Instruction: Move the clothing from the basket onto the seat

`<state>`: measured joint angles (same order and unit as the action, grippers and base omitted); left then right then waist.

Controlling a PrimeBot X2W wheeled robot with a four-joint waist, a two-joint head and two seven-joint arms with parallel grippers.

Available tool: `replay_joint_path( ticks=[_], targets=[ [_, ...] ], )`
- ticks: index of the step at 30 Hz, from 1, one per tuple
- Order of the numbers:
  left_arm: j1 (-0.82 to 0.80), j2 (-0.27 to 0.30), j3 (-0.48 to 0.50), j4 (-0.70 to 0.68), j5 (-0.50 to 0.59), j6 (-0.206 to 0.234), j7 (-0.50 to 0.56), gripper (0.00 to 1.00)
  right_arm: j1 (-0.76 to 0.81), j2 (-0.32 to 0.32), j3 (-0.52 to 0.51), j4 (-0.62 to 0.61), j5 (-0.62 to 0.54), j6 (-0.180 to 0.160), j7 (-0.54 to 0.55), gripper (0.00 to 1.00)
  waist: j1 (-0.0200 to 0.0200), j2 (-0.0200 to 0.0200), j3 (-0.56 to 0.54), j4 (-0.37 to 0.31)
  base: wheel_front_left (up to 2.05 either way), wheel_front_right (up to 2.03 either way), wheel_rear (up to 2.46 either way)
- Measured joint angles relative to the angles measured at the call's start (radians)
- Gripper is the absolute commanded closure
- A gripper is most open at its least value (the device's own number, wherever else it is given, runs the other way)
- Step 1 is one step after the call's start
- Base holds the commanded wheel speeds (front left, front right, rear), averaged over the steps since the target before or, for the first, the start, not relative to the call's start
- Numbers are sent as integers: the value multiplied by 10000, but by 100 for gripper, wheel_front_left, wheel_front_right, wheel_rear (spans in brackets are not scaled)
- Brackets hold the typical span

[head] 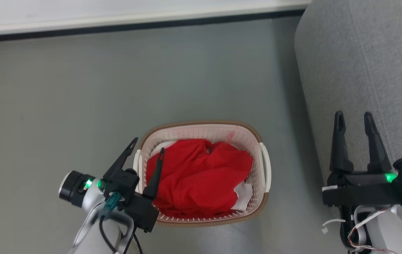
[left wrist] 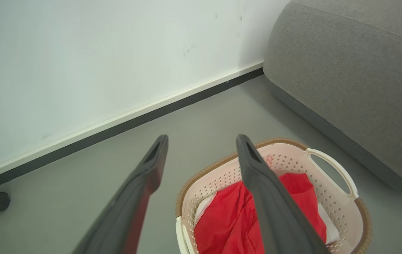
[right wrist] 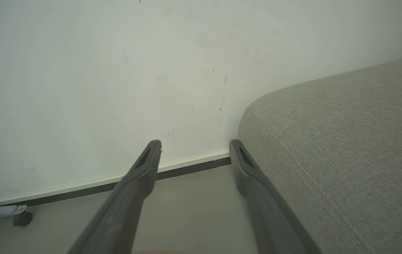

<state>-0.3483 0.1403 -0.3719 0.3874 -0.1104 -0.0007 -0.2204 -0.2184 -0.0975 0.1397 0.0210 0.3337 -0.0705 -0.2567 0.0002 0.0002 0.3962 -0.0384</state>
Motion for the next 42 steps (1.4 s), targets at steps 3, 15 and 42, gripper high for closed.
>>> replay_joint_path(
  ticks=[3,15,42],
  targets=[
    [-498,-84,-322,399,196,-194,123,0,-447,-17,-130,-117,2,0,0,0,0,0,591,-99,0,0,0],
    [-1818,-63,-976,1682,861,-627,610,0,-1825,10,-163,-349,2,90,-2,0,0,0,2374,-483,0,0,0],
    [-3320,132,-1860,4194,1499,-1066,1492,0,-2959,295,81,56,2,472,-2,0,-2,0,4675,-1320,0,0,0]
  ],
)
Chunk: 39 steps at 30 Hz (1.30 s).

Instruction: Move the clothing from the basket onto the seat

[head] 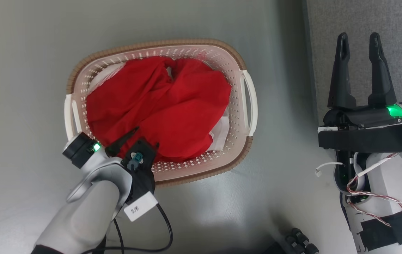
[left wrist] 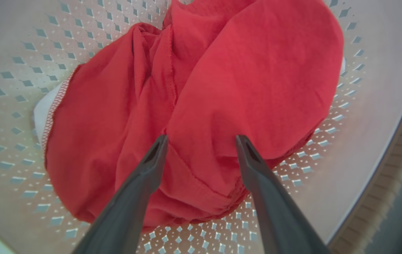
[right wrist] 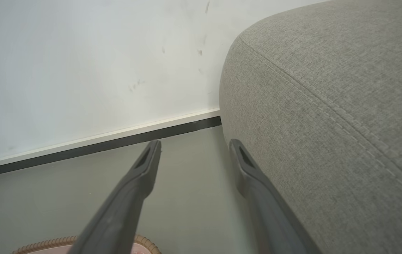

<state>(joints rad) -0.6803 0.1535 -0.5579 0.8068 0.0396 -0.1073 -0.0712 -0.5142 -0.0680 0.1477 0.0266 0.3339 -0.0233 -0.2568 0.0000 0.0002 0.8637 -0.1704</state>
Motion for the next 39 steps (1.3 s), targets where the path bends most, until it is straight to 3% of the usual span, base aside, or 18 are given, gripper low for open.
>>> replay_joint_path(
  ticks=[18,21,22,23,39],
  targets=[
    [-941,-81,-52,959,167,-69,270,0,-128,77,194,104,0,146,0,0,0,-2,604,-481,0,0,0],
    [-979,-159,-48,1080,167,25,257,77,-174,94,190,138,0,146,0,0,0,-2,606,-503,0,0,0],
    [-990,-184,-50,1135,167,27,255,77,-213,96,188,155,0,146,0,0,0,-2,601,-508,0,0,0],
    [-996,-205,-52,1189,169,31,253,98,-261,98,188,178,0,148,0,0,1,-2,594,-513,0,0,0],
    [-999,-861,493,1352,-642,278,-1164,100,-291,125,-71,777,-15,234,0,0,0,-2,-186,-239,0,0,0]
  ],
)
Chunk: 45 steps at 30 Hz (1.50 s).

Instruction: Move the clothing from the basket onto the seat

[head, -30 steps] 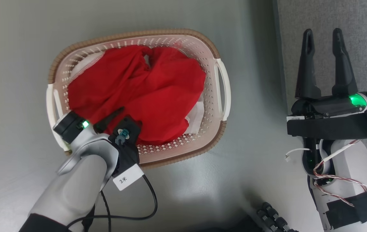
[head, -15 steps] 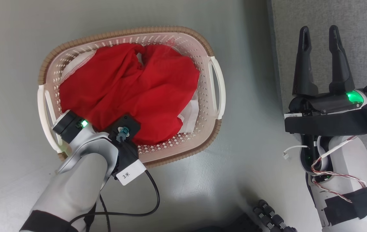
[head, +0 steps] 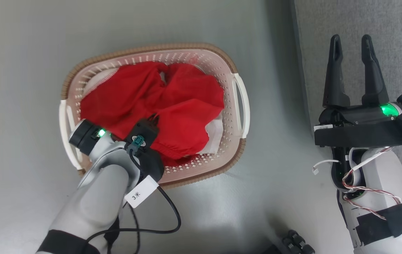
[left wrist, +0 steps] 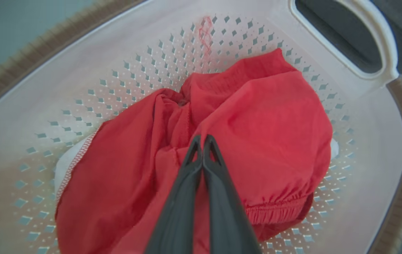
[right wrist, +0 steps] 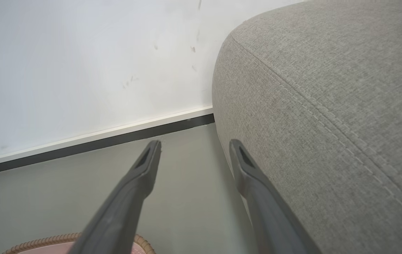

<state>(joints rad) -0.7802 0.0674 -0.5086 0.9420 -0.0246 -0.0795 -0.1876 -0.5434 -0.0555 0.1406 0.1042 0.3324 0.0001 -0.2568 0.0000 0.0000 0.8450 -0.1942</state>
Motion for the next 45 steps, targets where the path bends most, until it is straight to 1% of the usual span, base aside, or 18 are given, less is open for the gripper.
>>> replay_joint_path(
  ticks=[4,6,7,10,15,18,22,27,30,32,42,45],
  targets=[
    [3,-138,98,-79,-370,-12,-291,100,11,0,-81,198,-92,15,0,0,0,0,-307,162,0,0,0],
    [6,-142,157,-121,-491,-17,-359,100,22,0,-107,368,-140,79,0,0,0,0,-489,249,0,0,0],
    [11,-151,209,-136,-587,-98,-420,100,36,0,-119,428,-178,90,0,0,0,0,-591,294,0,0,0],
    [29,-211,280,-242,-963,-123,-525,100,82,-8,-184,698,-192,125,0,0,0,0,-921,431,0,0,0],
    [51,-263,219,-472,-1172,-265,-564,100,290,-125,-320,1045,-253,194,0,0,-1,0,-1552,685,0,0,0],
    [52,-286,217,-612,-1559,-282,-596,100,305,-136,-349,1243,-265,268,0,0,-1,0,-1957,849,0,0,0],
    [58,-280,-132,-1137,-2015,-355,-617,100,330,-123,-347,1523,-288,353,0,0,-1,0,-2525,1059,0,0,0],
    [57,-291,-518,-1578,-2479,-364,-619,100,443,-111,-339,1916,-297,370,0,0,-1,0,-3262,1271,0,0,0],
    [56,-290,-566,-1816,-2970,-366,-619,100,479,-102,-313,2121,-297,418,0,0,-1,-1,-3712,1372,0,0,0],
    [55,-290,-610,-1854,-3012,-443,-619,100,544,-86,-282,2263,-297,439,0,0,-2,-1,-4016,1427,0,0,0],
    [54,-291,-851,-1896,-3595,-445,-619,100,1129,-54,-186,2819,-293,439,0,0,-2,-1,-5381,1569,0,0,0],
    [57,-293,-878,-1918,-3983,-453,-619,100,1426,-40,-151,2989,-276,441,2,0,-3,-1,-5835,1598,0,0,0]
  ],
)
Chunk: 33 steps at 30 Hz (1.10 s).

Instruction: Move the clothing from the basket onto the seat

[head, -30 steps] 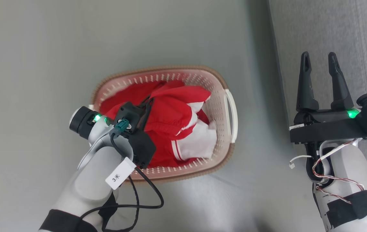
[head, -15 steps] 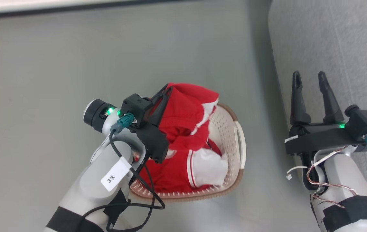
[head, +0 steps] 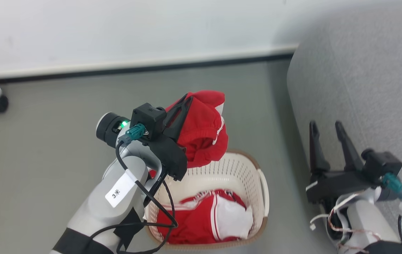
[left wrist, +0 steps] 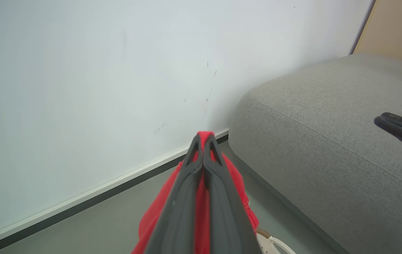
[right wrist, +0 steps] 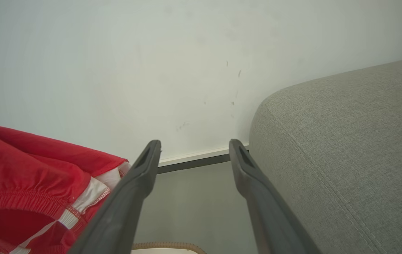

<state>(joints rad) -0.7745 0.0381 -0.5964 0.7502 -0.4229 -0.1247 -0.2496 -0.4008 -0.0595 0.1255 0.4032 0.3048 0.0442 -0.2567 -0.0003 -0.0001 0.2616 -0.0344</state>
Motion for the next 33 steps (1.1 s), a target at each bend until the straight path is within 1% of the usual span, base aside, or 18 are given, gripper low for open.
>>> replay_joint_path(
  ticks=[9,12,18,22,26,30,33],
  targets=[
    [99,0,-495,59,-343,-2,0,100,864,36,207,334,2,19,0,0,0,-1,-1358,90,0,0,0],
    [221,-4,-700,29,-637,-6,0,100,1164,42,305,430,2,88,0,0,0,0,-1807,124,0,0,0],
    [444,-4,-1039,-343,-880,-73,8,100,1685,54,800,422,-8,238,0,0,0,0,-2602,196,0,0,0],
    [453,-6,-1225,-554,-1208,-73,86,100,1696,59,1313,397,-77,384,0,0,1,0,-2982,253,0,0,0],
    [546,-2,-1317,-729,-1306,-73,199,100,1776,61,2161,303,-77,531,0,0,1,0,-3221,325,0,0,0],
    [657,0,-1467,-832,-1392,-73,303,100,1837,59,3037,259,-58,608,2,0,2,0,-3326,409,0,0,0],
    [658,0,-1503,-936,-1425,-73,383,100,1823,59,3421,272,19,614,2,0,2,1,-3357,466,0,0,0]
  ],
)
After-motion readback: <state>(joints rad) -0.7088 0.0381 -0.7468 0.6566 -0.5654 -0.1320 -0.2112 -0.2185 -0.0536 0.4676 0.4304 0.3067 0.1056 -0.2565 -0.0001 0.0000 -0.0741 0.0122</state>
